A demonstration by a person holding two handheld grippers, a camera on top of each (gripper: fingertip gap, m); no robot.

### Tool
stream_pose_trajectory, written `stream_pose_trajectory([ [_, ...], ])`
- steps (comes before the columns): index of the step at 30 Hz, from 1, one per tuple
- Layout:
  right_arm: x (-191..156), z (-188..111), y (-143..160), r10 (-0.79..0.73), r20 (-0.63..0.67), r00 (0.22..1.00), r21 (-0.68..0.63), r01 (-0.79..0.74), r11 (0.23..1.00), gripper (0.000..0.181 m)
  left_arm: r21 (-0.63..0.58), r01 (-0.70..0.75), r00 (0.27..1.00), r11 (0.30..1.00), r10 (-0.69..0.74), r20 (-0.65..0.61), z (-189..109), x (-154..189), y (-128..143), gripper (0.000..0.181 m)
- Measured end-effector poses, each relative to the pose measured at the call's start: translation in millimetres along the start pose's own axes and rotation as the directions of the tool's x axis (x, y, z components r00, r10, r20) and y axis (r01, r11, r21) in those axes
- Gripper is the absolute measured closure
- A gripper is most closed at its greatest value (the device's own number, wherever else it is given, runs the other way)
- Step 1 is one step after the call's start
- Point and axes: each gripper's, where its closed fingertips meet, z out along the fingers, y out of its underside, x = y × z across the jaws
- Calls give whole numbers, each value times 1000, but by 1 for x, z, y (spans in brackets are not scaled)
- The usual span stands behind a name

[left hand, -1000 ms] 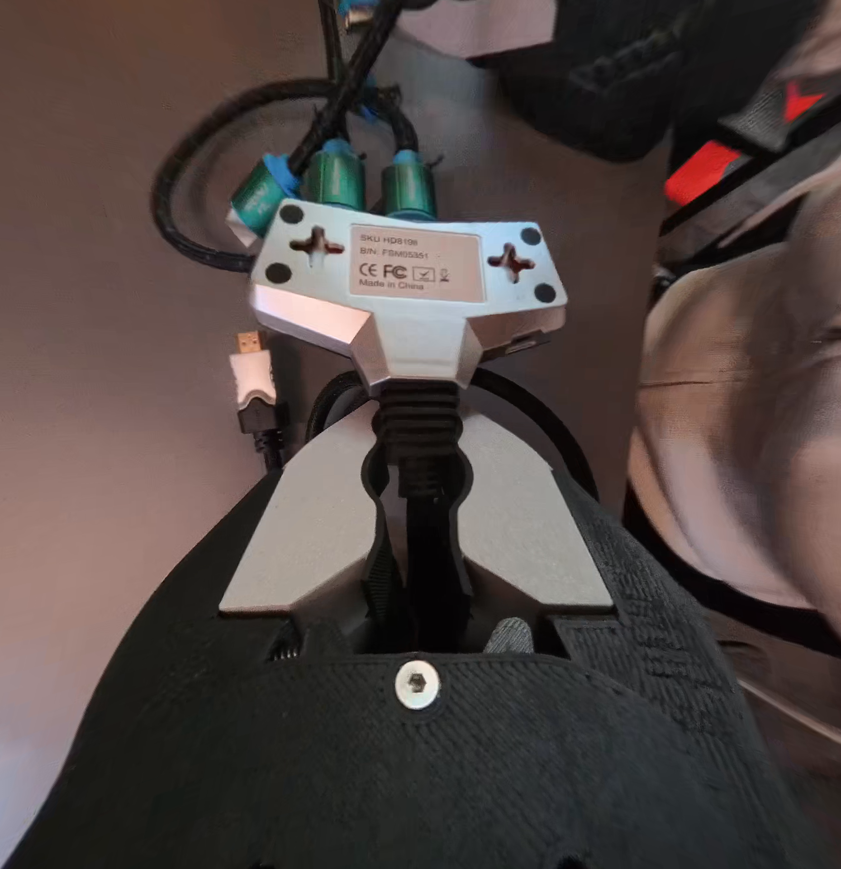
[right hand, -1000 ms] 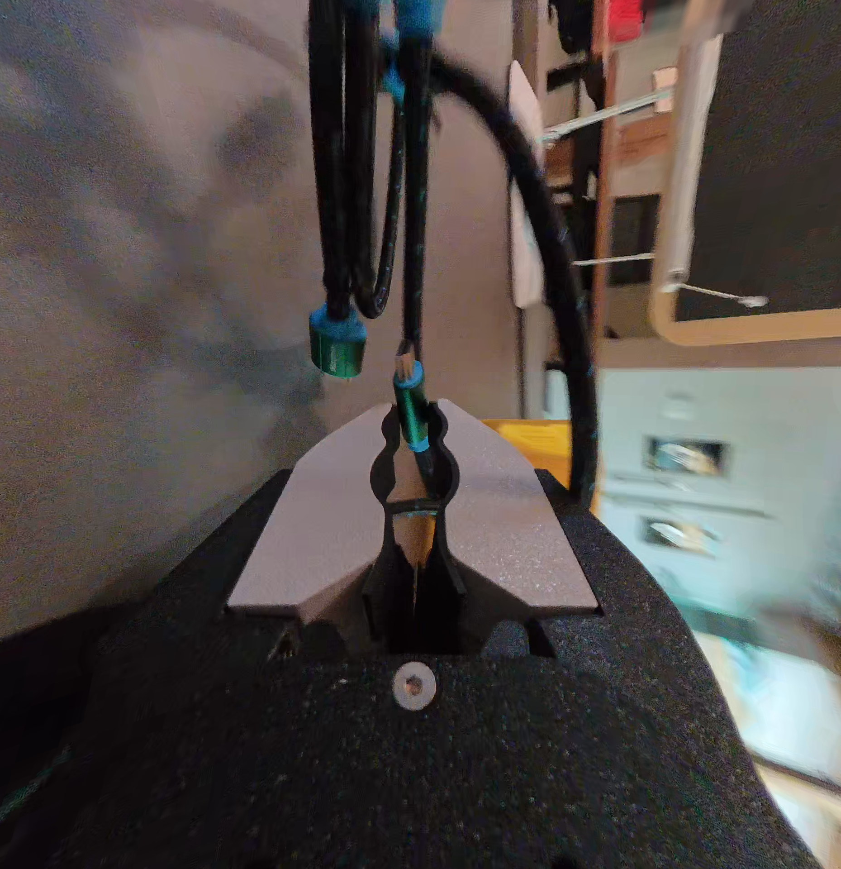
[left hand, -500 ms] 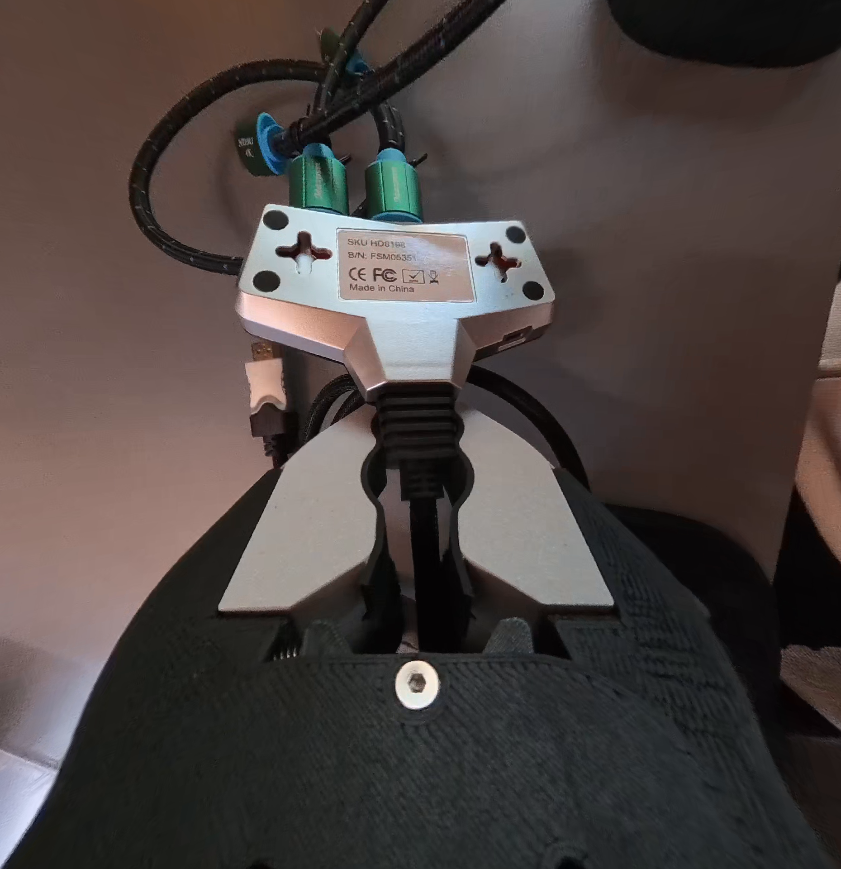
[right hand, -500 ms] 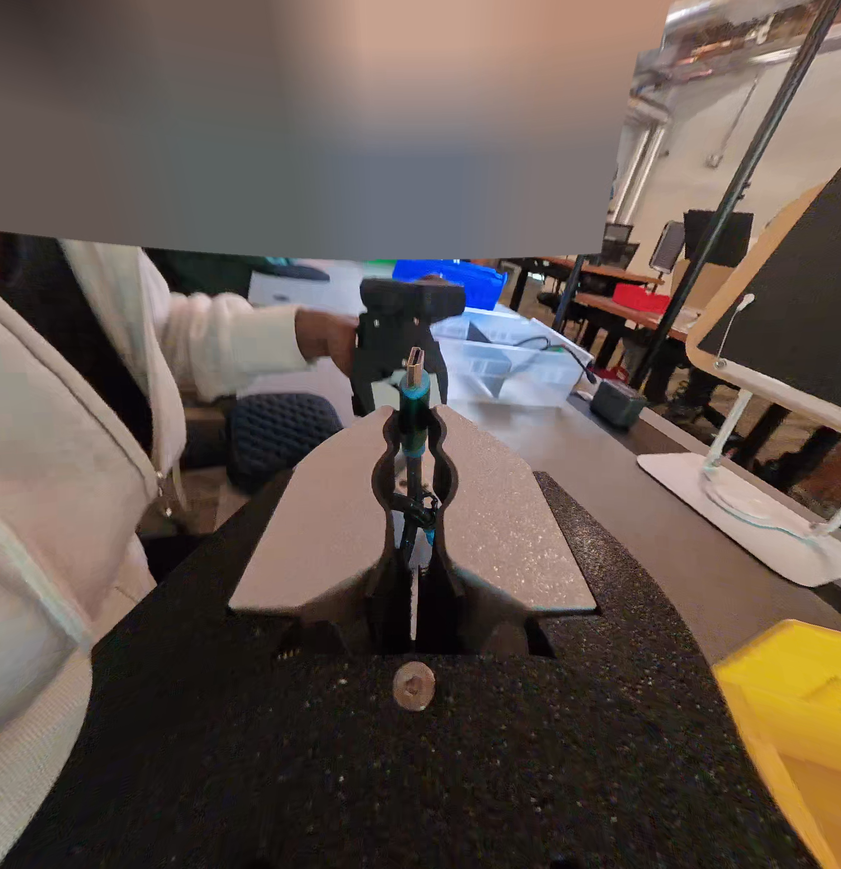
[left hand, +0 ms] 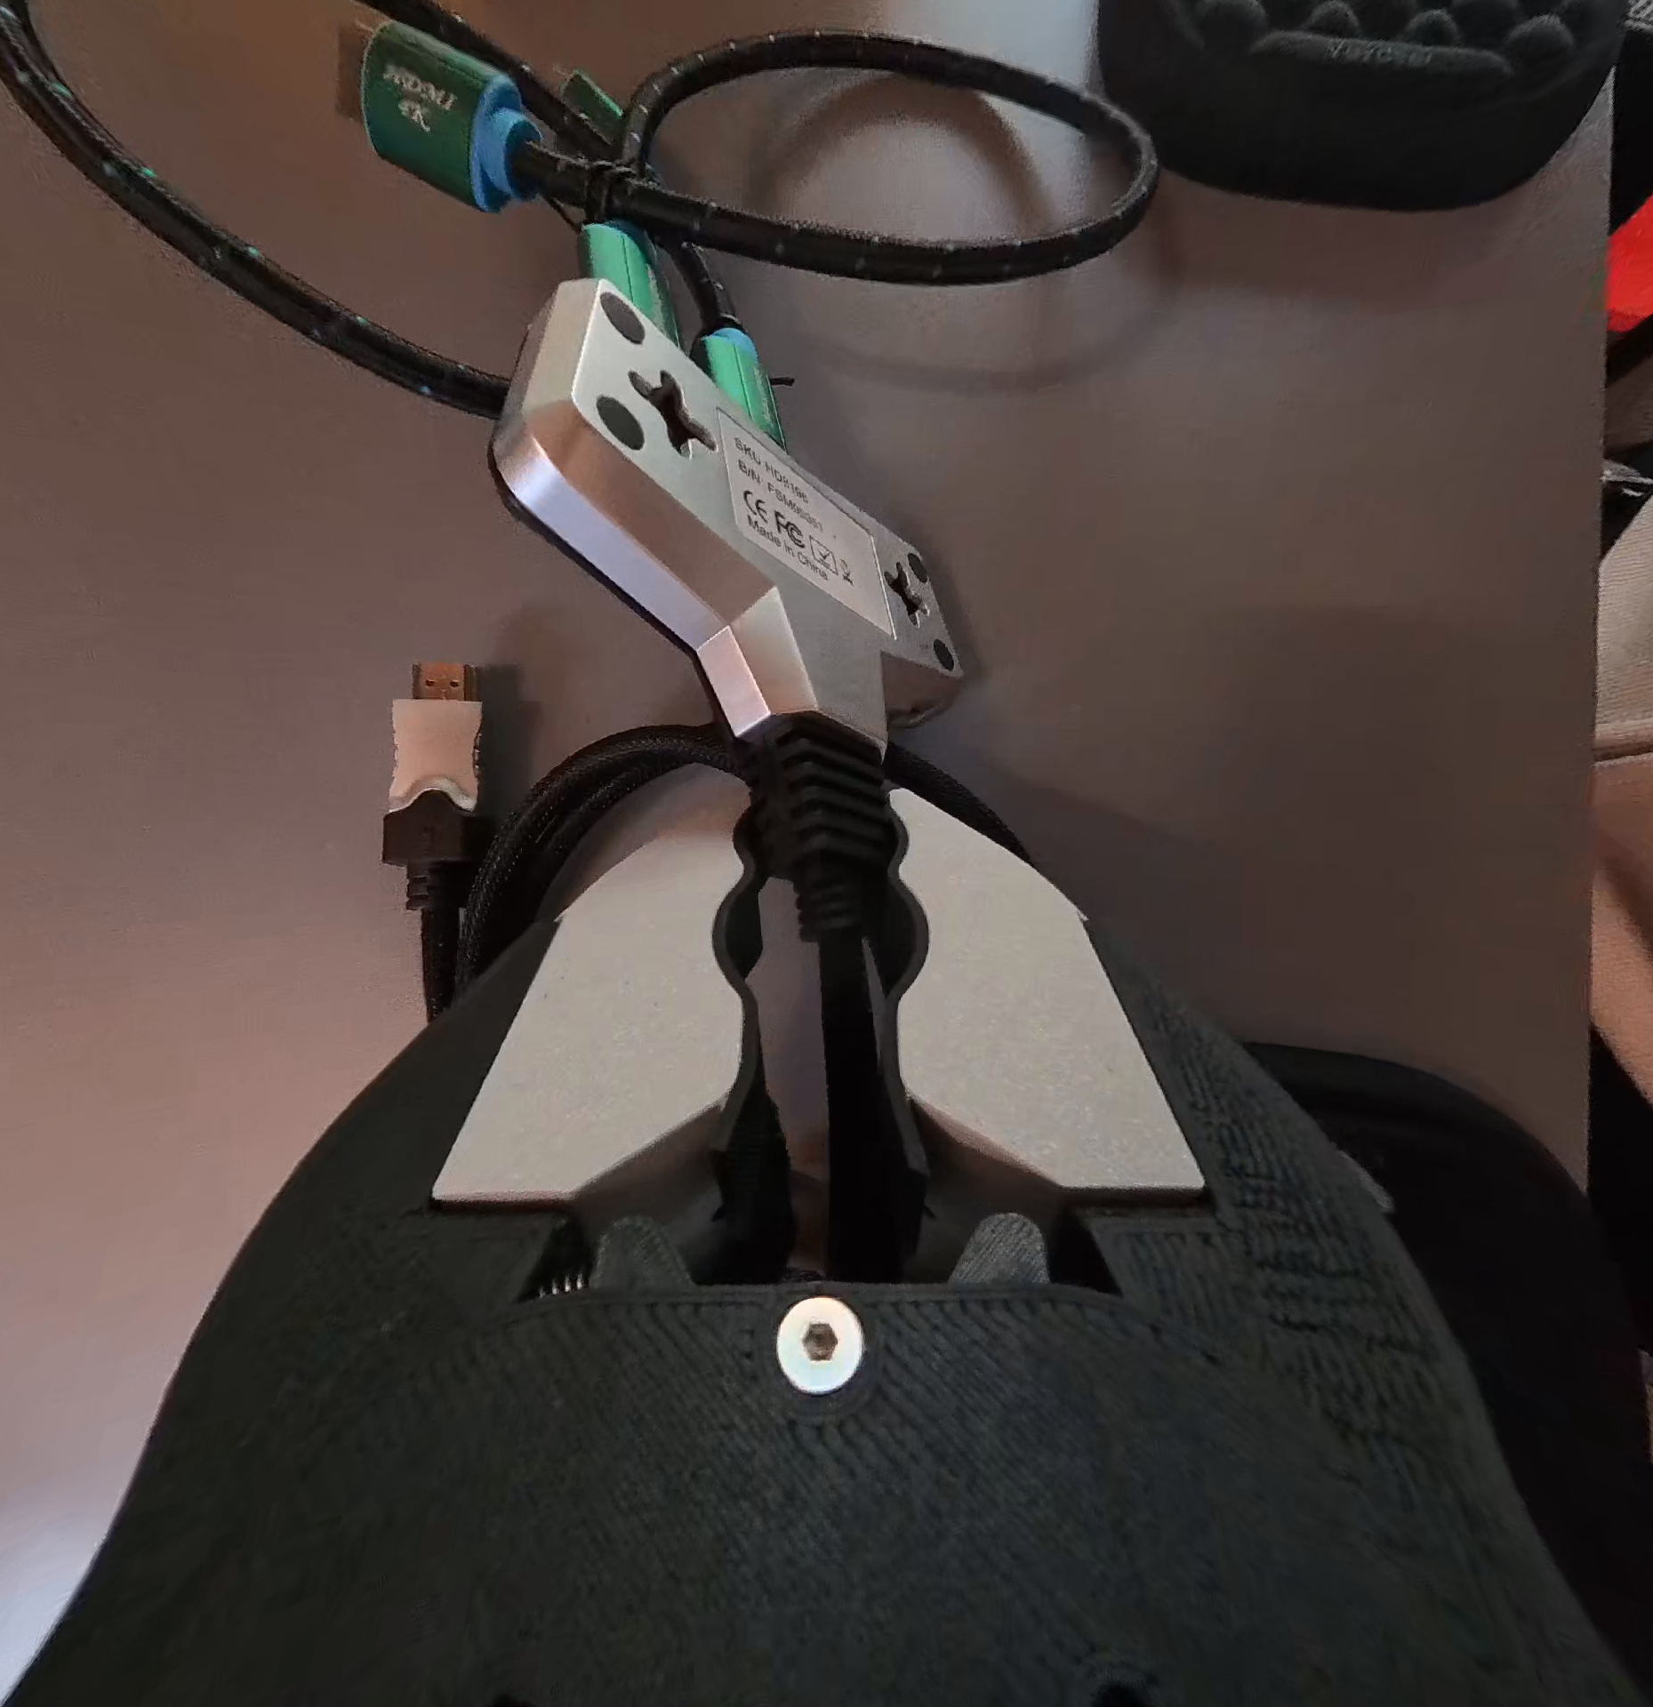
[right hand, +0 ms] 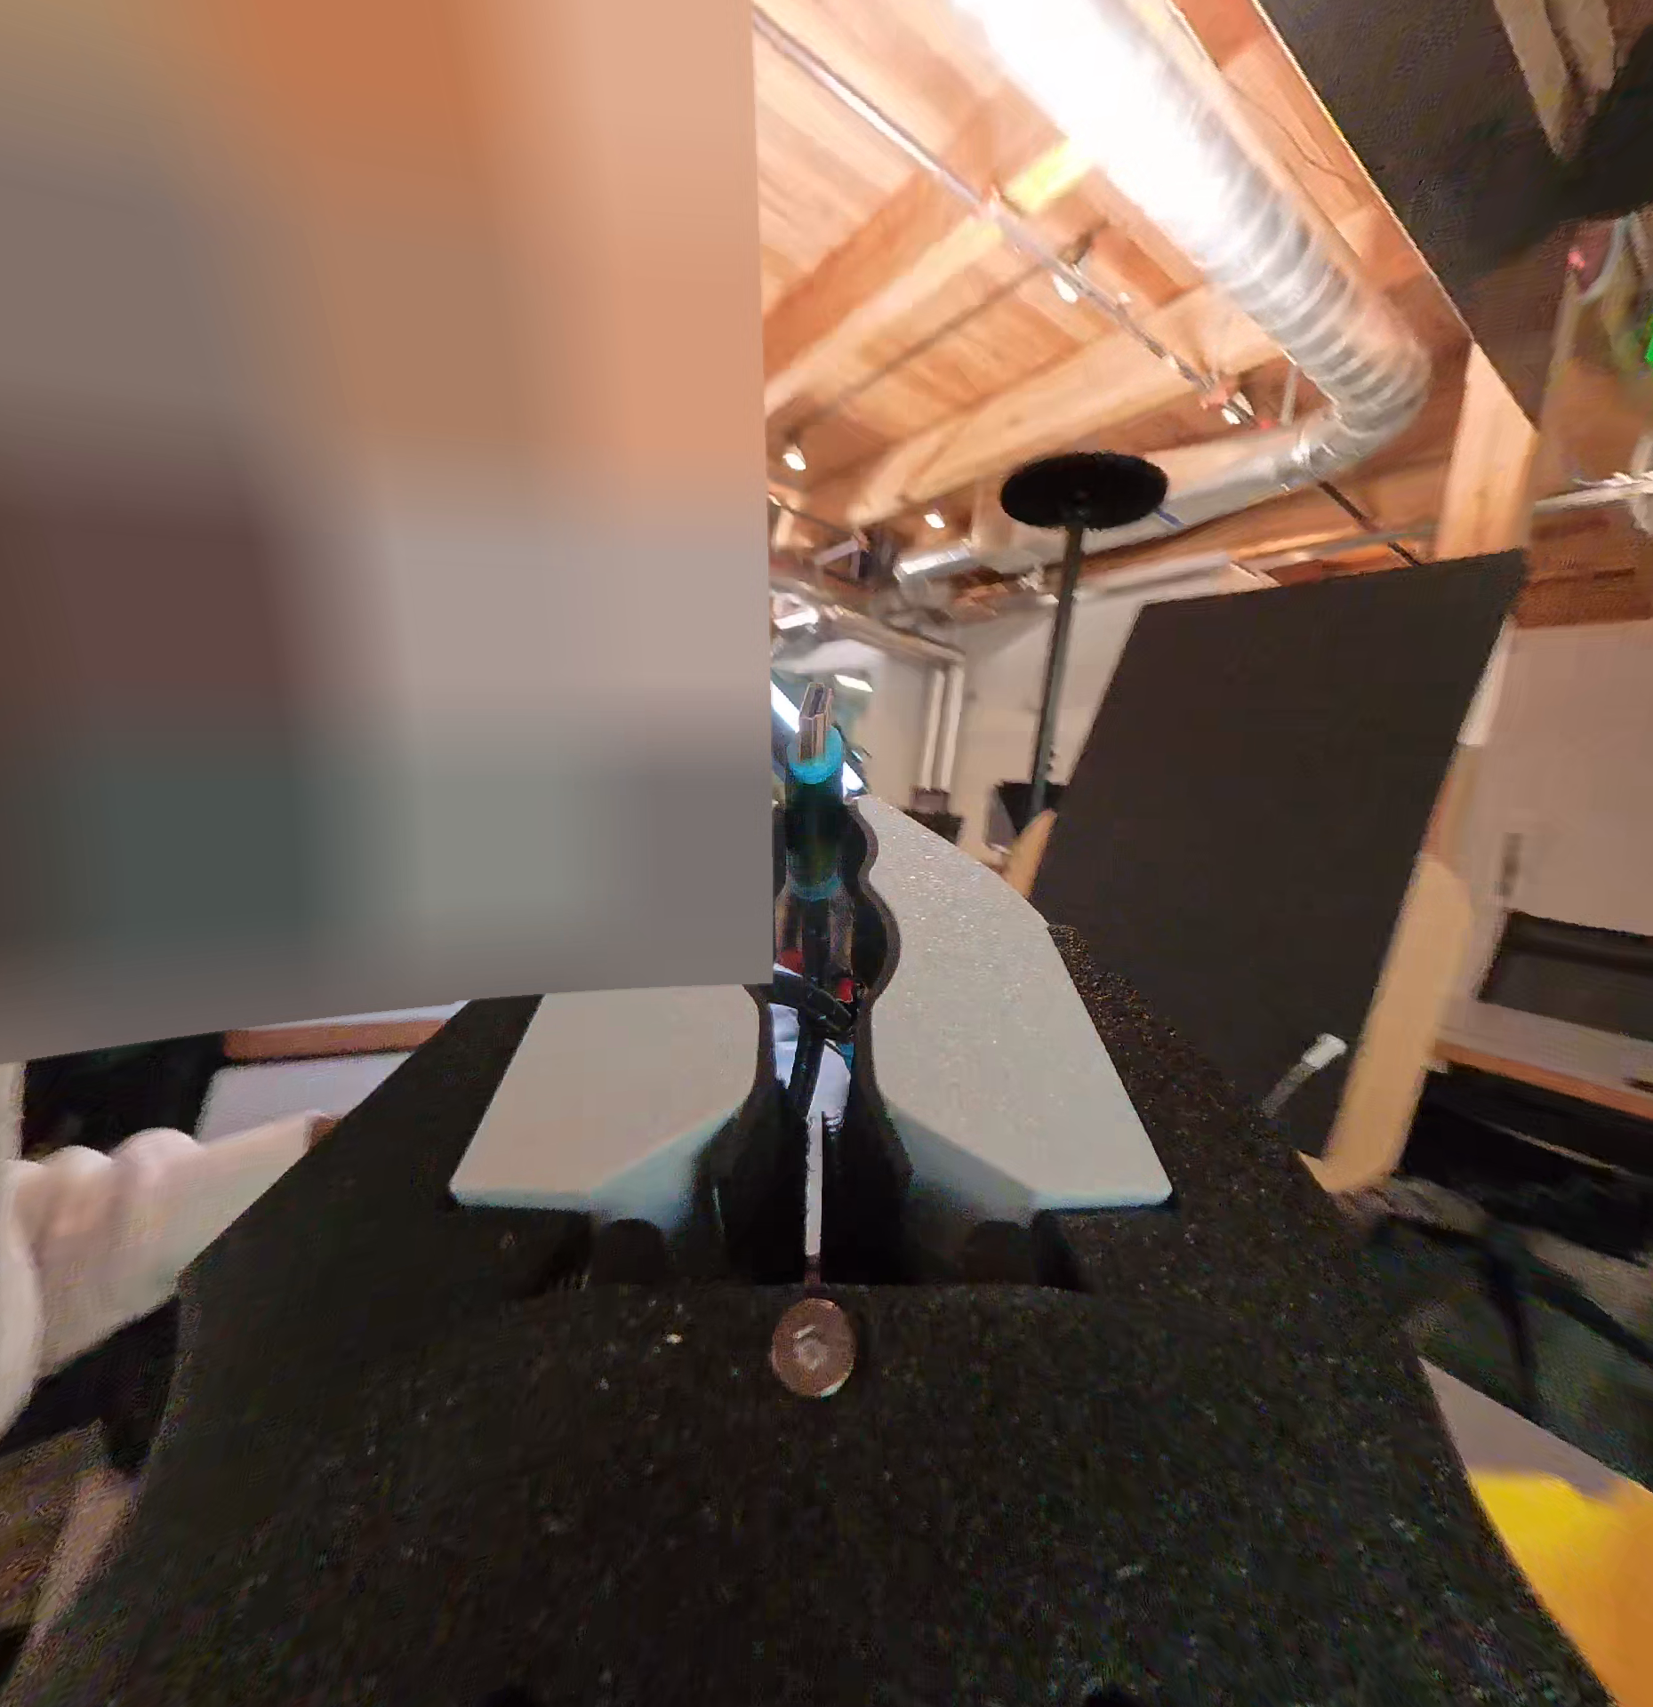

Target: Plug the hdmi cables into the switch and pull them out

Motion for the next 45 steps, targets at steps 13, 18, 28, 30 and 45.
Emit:
stream_pose_trajectory([
  [13,154,-58,218,-539,297,788,-884,440,156,168,41,-26,1000,999,26,15,0,1,1,160],
  [18,160,-97,266,-429,452,782,-890,423,-169,139,51,-20,1000,999,19,10,-1,2,0,160],
  [28,13,-10,218,-342,332,879,-742,467,480,147,55,20,1000,998,-19,-15,-1,2,-1,160],
  [30,-33,-1,225,-356,415,837,-665,546,509,153,65,34,999,997,-32,-25,-2,2,-3,160],
  [45,-102,19,291,-675,558,483,-554,822,130,150,232,288,953,929,-254,-164,-21,5,-36,161],
])
